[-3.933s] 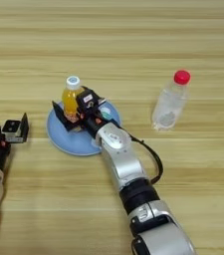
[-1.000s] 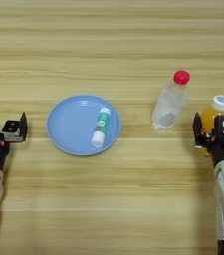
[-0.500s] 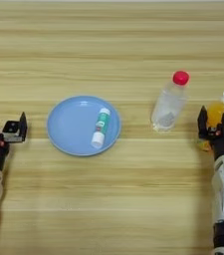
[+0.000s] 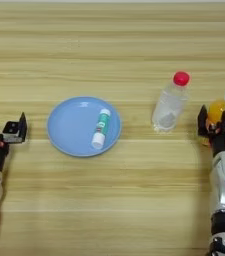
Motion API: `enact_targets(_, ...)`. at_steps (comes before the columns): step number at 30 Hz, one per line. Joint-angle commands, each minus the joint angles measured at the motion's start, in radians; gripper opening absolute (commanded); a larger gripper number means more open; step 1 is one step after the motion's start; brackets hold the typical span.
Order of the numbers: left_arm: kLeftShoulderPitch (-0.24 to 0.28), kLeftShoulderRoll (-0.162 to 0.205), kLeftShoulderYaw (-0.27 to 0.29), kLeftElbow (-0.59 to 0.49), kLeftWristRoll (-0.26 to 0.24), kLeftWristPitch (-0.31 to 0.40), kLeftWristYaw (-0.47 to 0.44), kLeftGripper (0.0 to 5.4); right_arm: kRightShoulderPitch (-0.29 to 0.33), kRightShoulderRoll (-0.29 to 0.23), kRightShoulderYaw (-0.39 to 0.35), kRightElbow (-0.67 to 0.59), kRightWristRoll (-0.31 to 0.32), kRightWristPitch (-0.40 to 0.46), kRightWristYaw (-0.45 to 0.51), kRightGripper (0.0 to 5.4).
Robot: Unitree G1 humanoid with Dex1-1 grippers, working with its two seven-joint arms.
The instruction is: Move the objects on the table
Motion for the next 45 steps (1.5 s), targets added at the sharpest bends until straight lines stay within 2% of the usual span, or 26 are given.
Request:
enact_targets(1, 0.002, 0.005, 0.006, -0.004, 0.002, 0.010, -0.001, 5.40, 0.012, 0.009, 0.014, -0.024, -0.002, 0.013, -0.002, 4.46)
enact_targets(9, -0.001, 0.004, 0.006, 0.001, 0.004, 0.009, 0.001, 5.40, 0.029, 0.009, 0.018, -0.077, 0.005, 0.029, -0.006, 5.33)
enact_targets(19, -0.002, 0.005, 0.008, 0.001, 0.001, 0.010, -0.002, 5.40, 0.075, 0.017, 0.016, -0.208, 0.012, 0.088, -0.025, 5.33)
enact_targets(23, -0.004, 0.000, 0.006, 0.006, 0.004, 0.008, 0.000, 5.40, 0.089, 0.009, 0.010, -0.224, 0.008, 0.125, -0.034, 5.33)
enact_targets(26, -0.005, -0.005, 0.003, 0.007, 0.006, 0.007, 0.003, 5.40, 0.107, -0.003, 0.011, -0.244, -0.012, 0.178, -0.052, 5.33)
enact_targets(30, -0.005, -0.007, 0.003, 0.007, 0.005, 0.007, 0.002, 5.40, 0.145, 0.007, 0.013, -0.316, -0.003, 0.244, -0.054, 5.33)
enact_targets(38, -0.002, -0.002, 0.010, 0.000, -0.006, 0.008, -0.005, 5.40, 0.244, 0.023, 0.009, -0.536, 0.042, 0.399, -0.039, 5.33)
enact_targets(42, 0.000, -0.002, 0.012, -0.005, -0.007, 0.011, -0.008, 5.40, 0.283, 0.029, 0.009, -0.634, 0.092, 0.495, -0.015, 5.33)
enact_targets(45, 0.001, -0.002, 0.014, -0.006, -0.006, 0.011, -0.008, 5.40, 0.304, 0.024, 0.013, -0.679, 0.093, 0.538, -0.014, 5.33)
